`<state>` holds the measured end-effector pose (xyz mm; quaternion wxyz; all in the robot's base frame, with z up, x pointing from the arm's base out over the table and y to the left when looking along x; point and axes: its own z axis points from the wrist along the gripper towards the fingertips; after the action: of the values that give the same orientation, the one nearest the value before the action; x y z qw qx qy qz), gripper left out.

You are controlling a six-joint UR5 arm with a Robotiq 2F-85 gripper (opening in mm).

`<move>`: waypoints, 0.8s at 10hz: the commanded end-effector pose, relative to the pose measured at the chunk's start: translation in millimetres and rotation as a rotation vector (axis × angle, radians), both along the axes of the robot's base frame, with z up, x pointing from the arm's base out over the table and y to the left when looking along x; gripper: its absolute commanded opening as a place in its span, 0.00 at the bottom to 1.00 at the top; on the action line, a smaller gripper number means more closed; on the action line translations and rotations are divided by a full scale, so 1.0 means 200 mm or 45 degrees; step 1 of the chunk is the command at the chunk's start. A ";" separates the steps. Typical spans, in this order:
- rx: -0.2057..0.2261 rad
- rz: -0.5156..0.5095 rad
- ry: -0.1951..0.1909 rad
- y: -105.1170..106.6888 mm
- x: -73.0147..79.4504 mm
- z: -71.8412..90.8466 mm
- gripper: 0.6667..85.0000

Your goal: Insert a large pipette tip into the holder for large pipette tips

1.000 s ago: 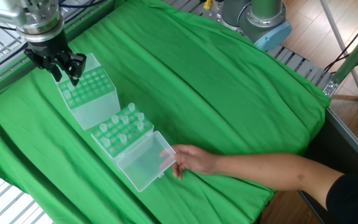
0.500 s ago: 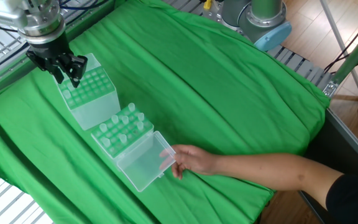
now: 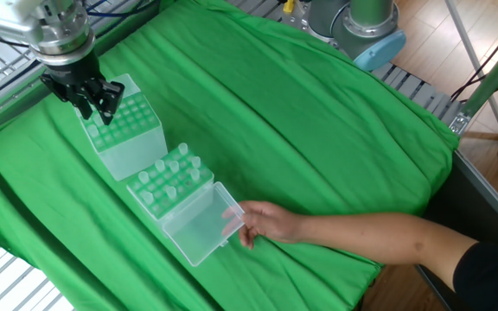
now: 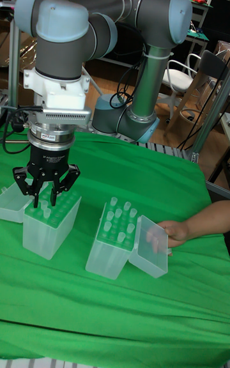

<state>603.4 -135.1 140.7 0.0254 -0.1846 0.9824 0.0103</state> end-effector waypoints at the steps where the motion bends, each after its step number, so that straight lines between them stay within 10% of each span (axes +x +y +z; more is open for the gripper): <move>1: 0.014 -0.012 -0.011 0.01 0.00 0.00 0.43; 8: 0.015 -0.022 -0.026 0.02 0.03 0.00 0.41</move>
<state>605.9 -134.7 138.9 0.0307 -0.1794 0.9833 0.0082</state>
